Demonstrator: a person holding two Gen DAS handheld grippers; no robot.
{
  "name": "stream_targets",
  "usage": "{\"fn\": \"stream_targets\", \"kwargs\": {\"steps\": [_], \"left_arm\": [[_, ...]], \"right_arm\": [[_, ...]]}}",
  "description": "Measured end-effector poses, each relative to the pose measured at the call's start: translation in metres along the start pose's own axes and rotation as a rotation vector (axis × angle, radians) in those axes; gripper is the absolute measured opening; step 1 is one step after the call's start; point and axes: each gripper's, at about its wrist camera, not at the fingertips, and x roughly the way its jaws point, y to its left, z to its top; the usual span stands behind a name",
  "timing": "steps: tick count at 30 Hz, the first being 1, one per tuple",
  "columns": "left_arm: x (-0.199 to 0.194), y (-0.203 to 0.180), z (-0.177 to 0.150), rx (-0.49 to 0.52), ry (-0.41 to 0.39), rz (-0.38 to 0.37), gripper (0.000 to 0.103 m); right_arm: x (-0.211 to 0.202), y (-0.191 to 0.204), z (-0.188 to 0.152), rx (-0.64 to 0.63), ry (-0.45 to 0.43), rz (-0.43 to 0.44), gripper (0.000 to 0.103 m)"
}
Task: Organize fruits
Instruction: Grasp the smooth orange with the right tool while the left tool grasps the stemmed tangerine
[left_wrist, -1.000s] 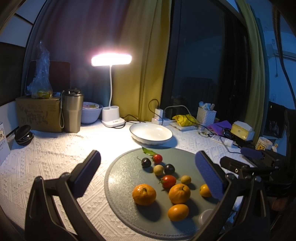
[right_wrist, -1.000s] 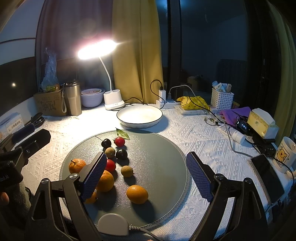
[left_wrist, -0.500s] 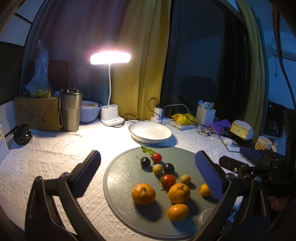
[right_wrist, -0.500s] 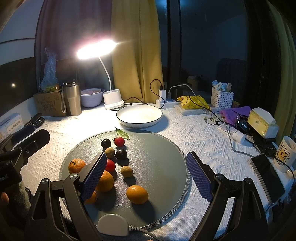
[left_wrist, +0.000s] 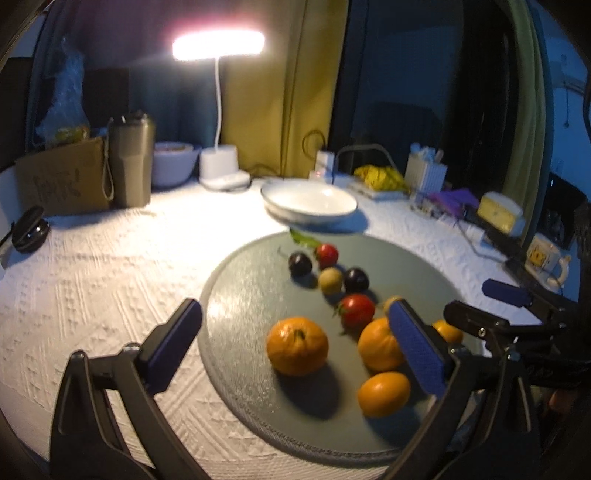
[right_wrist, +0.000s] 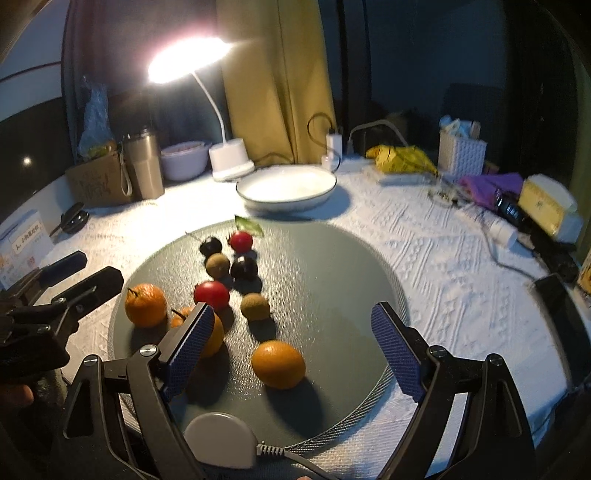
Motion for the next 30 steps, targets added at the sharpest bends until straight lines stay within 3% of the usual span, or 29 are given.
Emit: {"fn": "stream_targets", "kwargs": {"steps": [2, 8, 12, 14, 22, 30], "left_arm": [[0.008, 0.001, -0.003, 0.001, 0.037, 0.001, 0.092], [0.026, -0.001, -0.008, 0.019, 0.121, 0.009, 0.078], [0.036, -0.003, -0.012, 0.031, 0.175, 0.012, 0.055], [0.039, -0.002, -0.012, 0.023, 0.195, 0.004, 0.051], [0.044, 0.000, -0.003, 0.020, 0.200, -0.003, 0.046], [0.047, 0.005, 0.020, 0.020, 0.167, -0.011, 0.046]], "right_arm": [[0.007, -0.001, -0.003, 0.004, 0.030, 0.019, 0.087], [0.025, 0.001, -0.013, -0.010, 0.109, 0.055, 0.070], [0.032, 0.002, -0.018, -0.024, 0.146, 0.057, 0.051], [0.034, 0.001, -0.020, -0.029, 0.159, 0.065, 0.040], [0.034, 0.001, -0.014, -0.053, 0.159, 0.073, 0.039], [0.039, -0.004, 0.016, -0.067, 0.113, 0.072, 0.039]]}}
